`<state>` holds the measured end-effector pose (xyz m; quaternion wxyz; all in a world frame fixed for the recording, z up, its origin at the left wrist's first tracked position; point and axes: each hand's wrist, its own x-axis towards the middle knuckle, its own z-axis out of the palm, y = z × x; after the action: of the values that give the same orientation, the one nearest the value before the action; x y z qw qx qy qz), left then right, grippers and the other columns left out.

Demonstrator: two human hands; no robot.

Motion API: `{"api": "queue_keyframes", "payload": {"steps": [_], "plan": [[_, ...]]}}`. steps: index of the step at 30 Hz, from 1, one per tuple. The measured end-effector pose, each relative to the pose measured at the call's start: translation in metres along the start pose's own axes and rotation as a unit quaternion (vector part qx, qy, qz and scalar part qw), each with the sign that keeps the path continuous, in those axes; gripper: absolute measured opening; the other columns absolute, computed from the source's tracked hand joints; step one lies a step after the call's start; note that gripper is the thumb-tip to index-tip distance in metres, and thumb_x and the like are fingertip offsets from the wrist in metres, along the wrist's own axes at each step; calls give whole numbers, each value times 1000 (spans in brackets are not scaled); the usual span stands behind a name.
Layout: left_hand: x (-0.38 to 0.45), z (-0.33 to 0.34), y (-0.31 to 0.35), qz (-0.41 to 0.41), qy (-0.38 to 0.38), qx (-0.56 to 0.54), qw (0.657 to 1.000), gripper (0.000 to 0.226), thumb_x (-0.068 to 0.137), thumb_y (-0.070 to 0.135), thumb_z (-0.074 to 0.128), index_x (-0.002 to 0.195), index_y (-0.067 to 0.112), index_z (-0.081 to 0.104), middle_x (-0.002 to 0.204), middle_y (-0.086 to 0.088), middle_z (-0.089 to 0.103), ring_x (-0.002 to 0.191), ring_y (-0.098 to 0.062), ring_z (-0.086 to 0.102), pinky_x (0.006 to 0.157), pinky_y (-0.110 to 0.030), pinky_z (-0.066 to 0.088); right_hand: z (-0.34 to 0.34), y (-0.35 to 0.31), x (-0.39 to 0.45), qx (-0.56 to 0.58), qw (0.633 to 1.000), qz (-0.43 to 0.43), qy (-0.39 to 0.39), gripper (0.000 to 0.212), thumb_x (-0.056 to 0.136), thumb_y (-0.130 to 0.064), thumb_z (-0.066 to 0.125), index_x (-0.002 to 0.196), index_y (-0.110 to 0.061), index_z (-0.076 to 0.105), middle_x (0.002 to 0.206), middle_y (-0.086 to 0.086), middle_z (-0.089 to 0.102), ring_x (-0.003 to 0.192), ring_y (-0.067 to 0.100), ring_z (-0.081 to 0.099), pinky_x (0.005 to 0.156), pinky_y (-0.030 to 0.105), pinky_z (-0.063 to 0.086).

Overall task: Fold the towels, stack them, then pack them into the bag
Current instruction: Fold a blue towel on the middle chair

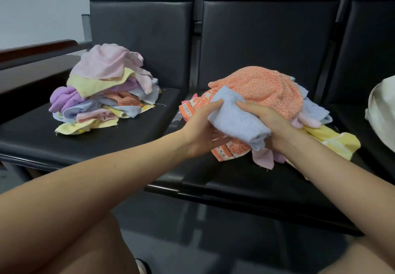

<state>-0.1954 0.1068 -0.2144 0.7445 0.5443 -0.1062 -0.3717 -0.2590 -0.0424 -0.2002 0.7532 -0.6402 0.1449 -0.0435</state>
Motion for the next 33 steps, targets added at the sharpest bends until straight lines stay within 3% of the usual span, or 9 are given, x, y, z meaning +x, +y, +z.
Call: {"api": "queue_keyframes", "payload": {"steps": [4, 9, 14, 17, 19, 23, 27, 30, 33], "plan": [[7, 17, 4, 5, -23, -9, 1000, 39, 97, 33, 49, 128, 8, 54, 116, -12, 66, 100, -22, 65, 81, -34, 57, -18, -13, -5, -2, 999, 7, 40, 32, 96, -25, 57, 68, -9, 62, 49, -1, 62, 43, 6, 60, 44, 14, 47], [14, 27, 12, 20, -34, 3, 999, 21, 101, 22, 46, 111, 6, 55, 66, -2, 70, 57, -9, 68, 52, -20, 53, -42, -19, -8, 27, 999, 38, 7, 22, 86, -27, 66, 70, -14, 70, 69, 0, 66, 63, 10, 65, 70, 27, 48], [30, 32, 23, 101, 26, 25, 994, 38, 101, 21, 49, 132, 0, 49, 106, -11, 67, 87, -14, 68, 66, -24, 58, -49, -15, -10, 161, 980, 116, -9, 36, 80, -23, 70, 110, -4, 65, 104, 11, 71, 98, 20, 67, 103, 32, 45], [44, 32, 26, 140, 36, 58, 988, 33, 97, 22, 56, 125, 5, 56, 112, -13, 67, 98, -20, 69, 79, -34, 58, -51, -20, -5, 193, 976, 96, 5, 47, 80, -15, 68, 124, -1, 59, 122, 16, 66, 116, 26, 62, 107, 38, 43], [52, 32, 29, 192, 58, 135, 970, 19, 93, 22, 60, 111, 15, 60, 110, -8, 67, 98, -20, 68, 79, -35, 57, -52, -30, 6, 182, 981, 55, 33, 46, 82, -14, 68, 125, -1, 58, 122, 17, 66, 115, 27, 64, 100, 39, 49], [78, 28, 52, 217, 100, 186, 953, 34, 79, 24, 66, 111, 14, 61, 110, -3, 66, 97, -19, 66, 81, -36, 56, -52, -60, 42, 35, 989, -48, 136, 10, 89, -13, 66, 96, -6, 64, 96, 11, 68, 95, 26, 65, 88, 40, 54], [129, 26, 85, 226, 147, 242, 932, 16, 82, 19, 56, 74, 5, 51, 73, -3, 50, 69, -17, 47, 61, -35, 40, -55, -94, 107, -191, 946, -145, 216, 24, 82, -20, 70, 95, 1, 68, 92, 19, 69, 89, 30, 67, 76, 42, 52], [169, 20, 93, 250, 197, 332, 888, 19, 93, 20, 45, 97, 6, 57, 91, -2, 58, 81, -16, 53, 68, -31, 43, -60, -108, 163, -437, 866, -104, 220, 22, 86, -30, 52, 88, -12, 65, 94, 9, 67, 87, 26, 62, 65, 30, 48], [198, 11, 82, 188, 195, 380, 884, 30, 97, 22, 39, 116, 3, 52, 115, -9, 59, 104, -26, 56, 88, -38, 46, -69, -94, 193, -521, 832, -25, 191, 35, 94, -34, 49, 115, -9, 61, 119, 17, 61, 106, 34, 59, 87, 39, 50]]}}
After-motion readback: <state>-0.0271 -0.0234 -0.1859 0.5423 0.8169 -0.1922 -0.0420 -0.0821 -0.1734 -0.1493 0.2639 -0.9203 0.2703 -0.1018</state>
